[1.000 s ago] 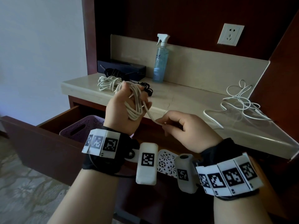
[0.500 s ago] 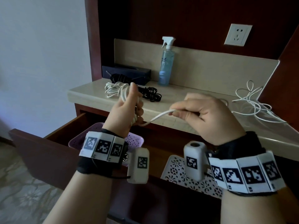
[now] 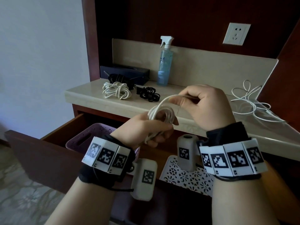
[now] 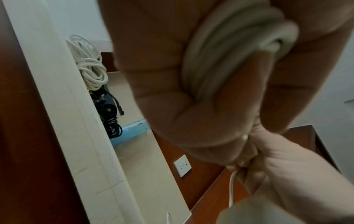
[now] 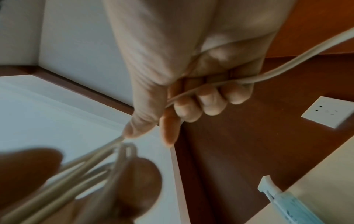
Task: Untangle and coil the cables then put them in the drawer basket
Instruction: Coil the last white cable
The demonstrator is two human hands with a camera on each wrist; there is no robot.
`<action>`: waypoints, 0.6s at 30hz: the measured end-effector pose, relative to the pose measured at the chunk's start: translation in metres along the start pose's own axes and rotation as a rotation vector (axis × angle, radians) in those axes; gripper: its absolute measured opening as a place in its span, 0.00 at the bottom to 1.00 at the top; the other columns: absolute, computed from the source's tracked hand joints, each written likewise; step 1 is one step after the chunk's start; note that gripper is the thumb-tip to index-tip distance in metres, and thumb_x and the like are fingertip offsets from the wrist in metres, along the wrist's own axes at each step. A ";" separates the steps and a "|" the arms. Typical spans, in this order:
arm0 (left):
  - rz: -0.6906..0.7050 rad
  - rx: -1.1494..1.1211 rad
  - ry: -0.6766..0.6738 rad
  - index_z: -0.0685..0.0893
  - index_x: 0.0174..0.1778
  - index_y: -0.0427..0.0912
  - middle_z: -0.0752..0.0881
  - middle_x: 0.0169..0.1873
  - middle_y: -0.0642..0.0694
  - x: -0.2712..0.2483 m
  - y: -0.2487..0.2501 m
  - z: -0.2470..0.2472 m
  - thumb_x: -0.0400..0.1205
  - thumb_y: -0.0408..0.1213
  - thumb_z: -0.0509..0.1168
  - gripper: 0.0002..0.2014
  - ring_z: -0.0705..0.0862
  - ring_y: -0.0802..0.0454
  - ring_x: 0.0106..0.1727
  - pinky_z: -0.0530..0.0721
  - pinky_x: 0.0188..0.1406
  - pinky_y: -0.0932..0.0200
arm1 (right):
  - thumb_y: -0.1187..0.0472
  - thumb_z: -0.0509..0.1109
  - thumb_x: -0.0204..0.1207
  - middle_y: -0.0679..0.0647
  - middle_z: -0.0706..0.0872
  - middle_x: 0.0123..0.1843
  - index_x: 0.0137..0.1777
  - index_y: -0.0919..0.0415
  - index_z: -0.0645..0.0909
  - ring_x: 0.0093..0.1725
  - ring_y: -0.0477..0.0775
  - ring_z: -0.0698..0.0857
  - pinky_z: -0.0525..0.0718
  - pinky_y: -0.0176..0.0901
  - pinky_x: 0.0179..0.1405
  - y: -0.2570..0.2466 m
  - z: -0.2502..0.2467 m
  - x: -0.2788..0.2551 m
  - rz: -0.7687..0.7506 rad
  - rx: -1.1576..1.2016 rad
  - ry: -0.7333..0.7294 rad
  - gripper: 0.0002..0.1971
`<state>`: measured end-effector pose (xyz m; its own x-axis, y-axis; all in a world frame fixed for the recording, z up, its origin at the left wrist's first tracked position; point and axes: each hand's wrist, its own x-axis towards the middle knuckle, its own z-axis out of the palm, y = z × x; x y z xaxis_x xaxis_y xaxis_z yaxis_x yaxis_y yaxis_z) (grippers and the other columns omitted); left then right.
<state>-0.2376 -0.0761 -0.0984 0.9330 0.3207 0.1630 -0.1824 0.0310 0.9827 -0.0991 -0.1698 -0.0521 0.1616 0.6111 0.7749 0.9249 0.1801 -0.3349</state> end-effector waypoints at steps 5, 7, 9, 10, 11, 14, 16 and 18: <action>0.214 -0.319 0.112 0.79 0.49 0.37 0.76 0.29 0.46 -0.003 0.010 -0.002 0.78 0.47 0.53 0.17 0.71 0.58 0.23 0.67 0.14 0.70 | 0.51 0.68 0.75 0.40 0.79 0.30 0.42 0.56 0.85 0.33 0.46 0.77 0.70 0.39 0.34 0.030 -0.023 -0.008 0.190 -0.095 -0.135 0.10; 0.279 -0.469 0.156 0.79 0.51 0.38 0.75 0.30 0.46 -0.005 0.016 -0.008 0.79 0.51 0.51 0.21 0.70 0.58 0.24 0.66 0.14 0.71 | 0.52 0.63 0.80 0.46 0.81 0.32 0.45 0.52 0.84 0.34 0.55 0.79 0.71 0.44 0.33 0.041 -0.034 -0.017 0.275 -0.114 -0.166 0.09; 0.312 -0.538 0.192 0.80 0.52 0.39 0.76 0.31 0.46 -0.005 0.017 -0.009 0.82 0.55 0.48 0.24 0.70 0.58 0.25 0.67 0.14 0.72 | 0.53 0.59 0.82 0.55 0.83 0.35 0.47 0.51 0.82 0.34 0.59 0.80 0.75 0.44 0.35 0.042 -0.041 -0.024 0.290 -0.078 -0.117 0.10; 0.309 -0.545 0.201 0.80 0.55 0.40 0.76 0.31 0.46 -0.004 0.017 -0.006 0.83 0.56 0.47 0.25 0.70 0.59 0.25 0.66 0.15 0.73 | 0.54 0.58 0.83 0.53 0.83 0.35 0.49 0.50 0.82 0.35 0.54 0.81 0.75 0.38 0.35 0.039 -0.042 -0.027 0.268 -0.046 -0.064 0.10; 0.295 -0.544 0.205 0.78 0.57 0.40 0.76 0.31 0.46 -0.002 0.016 -0.001 0.83 0.57 0.45 0.27 0.70 0.59 0.24 0.66 0.15 0.72 | 0.55 0.58 0.83 0.46 0.84 0.36 0.53 0.48 0.82 0.37 0.45 0.82 0.74 0.28 0.35 0.035 -0.042 -0.029 0.236 -0.010 -0.016 0.10; 0.260 -0.539 0.194 0.75 0.62 0.39 0.76 0.31 0.46 0.004 0.012 0.018 0.82 0.60 0.42 0.30 0.70 0.59 0.24 0.64 0.16 0.72 | 0.54 0.61 0.81 0.39 0.86 0.54 0.63 0.43 0.81 0.52 0.36 0.82 0.78 0.24 0.53 0.029 -0.040 -0.032 0.187 0.008 -0.041 0.14; 0.278 -0.548 0.200 0.76 0.61 0.39 0.77 0.31 0.46 0.006 0.011 0.026 0.83 0.60 0.41 0.30 0.70 0.58 0.24 0.65 0.16 0.72 | 0.53 0.62 0.80 0.43 0.87 0.57 0.62 0.40 0.81 0.56 0.45 0.84 0.80 0.39 0.59 0.032 -0.042 -0.037 0.246 -0.041 -0.152 0.14; 0.290 -0.568 0.251 0.77 0.57 0.40 0.76 0.31 0.46 0.008 0.012 0.030 0.84 0.60 0.41 0.29 0.70 0.58 0.24 0.64 0.16 0.71 | 0.55 0.63 0.80 0.41 0.86 0.59 0.59 0.42 0.83 0.60 0.43 0.82 0.75 0.34 0.58 0.038 -0.047 -0.044 0.293 -0.063 -0.204 0.12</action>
<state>-0.2234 -0.1015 -0.0830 0.7345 0.5986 0.3198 -0.6122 0.3810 0.6928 -0.0545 -0.2261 -0.0740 0.3565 0.7724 0.5257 0.8699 -0.0692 -0.4884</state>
